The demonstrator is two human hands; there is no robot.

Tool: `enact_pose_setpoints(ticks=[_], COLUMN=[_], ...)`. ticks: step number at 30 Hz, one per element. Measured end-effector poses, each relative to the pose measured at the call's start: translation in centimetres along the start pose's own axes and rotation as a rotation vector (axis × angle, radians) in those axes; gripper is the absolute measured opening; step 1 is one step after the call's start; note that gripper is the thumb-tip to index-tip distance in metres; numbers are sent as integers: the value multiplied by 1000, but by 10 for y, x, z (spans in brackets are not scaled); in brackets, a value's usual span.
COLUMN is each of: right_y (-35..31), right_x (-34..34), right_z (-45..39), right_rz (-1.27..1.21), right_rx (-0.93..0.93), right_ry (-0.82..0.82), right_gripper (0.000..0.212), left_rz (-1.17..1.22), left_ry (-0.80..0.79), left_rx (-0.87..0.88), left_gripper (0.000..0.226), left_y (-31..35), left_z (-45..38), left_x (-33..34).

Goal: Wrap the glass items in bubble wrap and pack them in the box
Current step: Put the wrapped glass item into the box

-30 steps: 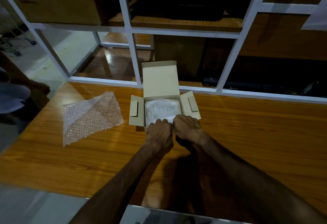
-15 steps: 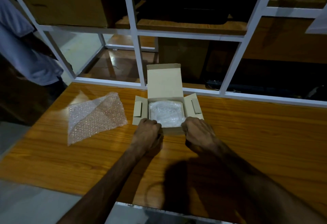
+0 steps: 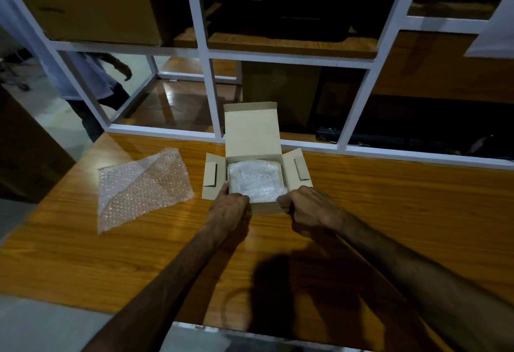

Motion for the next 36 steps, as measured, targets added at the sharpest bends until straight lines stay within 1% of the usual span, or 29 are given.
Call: enact_pose_setpoints(ticks=[2, 5, 7, 9, 11, 13, 14, 15, 16, 20, 22, 25, 27, 29, 33, 35, 36], right_y=[-2, -4, -5, -8, -13, -17, -18, -19, -21, -19, -15, -11, -8, -5, 5, 5, 5], right_x=[0, 1, 4, 7, 10, 11, 13, 15, 20, 31, 33, 29, 24, 17, 10, 12, 12], right_z=[0, -2, -1, 4, 11, 17, 17, 17, 16, 12, 9, 5, 3, 2, -16, -24, -26], right_rz=[9, -10, -55, -114, -142, -151, -157, -161, -159, -197, -199, -107, -87, -75, 56, 82, 83], right_rx=[-14, -3, 25, 44, 66, 123, 153, 172, 182, 156, 131, 72, 22, -7, -41, -28, -17], right_ry=[30, 86, 177, 261, 358, 497, 536, 539, 519, 445, 389, 327, 270, 173, -4, -40, -34], right_gripper=[18, 16, 24, 25, 24, 21, 25, 30, 32, 29, 32, 28, 28, 32, 45, 54, 54], left_rz=[12, 5, 13, 58, 77, 26, -6, -22, -28, -107, -136, -172, -167, -150, -180, -214, -224], left_ry=[-3, 16, 49, 57, 110, 255, 280, 275, 233, 139, 110, 78, 69, 50, 31, 26, 27], left_rx=[-3, -17, -19, 8, 53, 97, 100, 103, 97, 43, 30, 25, 21, 23, 48, 57, 59], left_gripper=[37, 32, 25, 17, 21, 33, 41, 47, 49, 50, 51, 50, 50, 48, 47, 46, 46], left_y=[-1, -1, -2, -4, -6, -8, -9, -11, -13, -17, -14, -13, -14, -14, -13, -12, -12], left_z=[0, 0, 5, 14, 24, 33, 36, 37, 37, 34, 32, 26, 23, 21, 20, 20, 20], left_x=[0, -2, -5, -9, -16, -20, -20, -21, -19, -9, -7, -7, -5, -5, -10, -13, -15])
Point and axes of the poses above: each hand's wrist, its own z-axis away from the middle knuckle, its own x-axis out of the palm, y = z × x, the point moved 3 cm from there along -z, towards the middle knuckle, and after that the axes turned 2 degrees about -x, right-handed, at the moved point
